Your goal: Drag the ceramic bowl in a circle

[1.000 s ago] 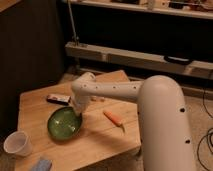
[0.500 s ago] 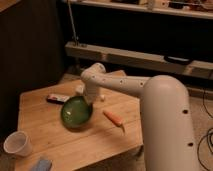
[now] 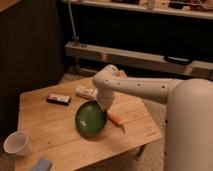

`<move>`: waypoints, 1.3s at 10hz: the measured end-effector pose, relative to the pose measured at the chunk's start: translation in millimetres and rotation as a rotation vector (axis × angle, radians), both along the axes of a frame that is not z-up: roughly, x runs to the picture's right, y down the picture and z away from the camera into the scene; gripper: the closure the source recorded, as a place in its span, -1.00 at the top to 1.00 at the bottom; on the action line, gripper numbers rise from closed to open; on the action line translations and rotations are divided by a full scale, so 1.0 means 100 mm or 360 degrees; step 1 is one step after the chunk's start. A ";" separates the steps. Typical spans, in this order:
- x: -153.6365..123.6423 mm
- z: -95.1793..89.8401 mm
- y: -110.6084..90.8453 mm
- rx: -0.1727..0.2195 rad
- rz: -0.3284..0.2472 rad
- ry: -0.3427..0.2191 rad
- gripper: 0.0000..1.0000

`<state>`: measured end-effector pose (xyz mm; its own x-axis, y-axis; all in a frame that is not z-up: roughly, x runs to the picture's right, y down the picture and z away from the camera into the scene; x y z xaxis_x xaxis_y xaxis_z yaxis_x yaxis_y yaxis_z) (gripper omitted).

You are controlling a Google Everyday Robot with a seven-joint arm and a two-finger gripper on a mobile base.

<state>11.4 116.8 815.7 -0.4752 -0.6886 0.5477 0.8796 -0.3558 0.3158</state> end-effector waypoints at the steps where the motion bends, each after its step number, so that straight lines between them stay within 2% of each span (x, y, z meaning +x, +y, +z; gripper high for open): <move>1: 0.04 -0.11 0.11 -0.0035 -0.0004 0.0006 -0.65; 2: 0.00 -0.28 0.29 -0.0088 -0.0004 -0.0003 -0.65; 5: -0.30 -0.53 0.80 -0.0236 0.0047 -0.0086 -0.65; 6: -0.43 -0.54 0.99 -0.0282 0.0069 -0.0129 -0.65; 7: -0.76 -0.41 1.27 -0.0343 0.0091 -0.0228 -0.65; 8: -1.00 -0.30 1.29 -0.0354 0.0089 -0.0281 -0.65; 10: -1.40 -0.11 1.16 -0.0347 0.0074 -0.0379 -0.65; 13: -2.00 0.20 0.75 -0.0247 0.0009 -0.0523 -0.65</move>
<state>-188.3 192.0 835.6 -0.6398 -0.6124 0.4644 0.7238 -0.2769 0.6320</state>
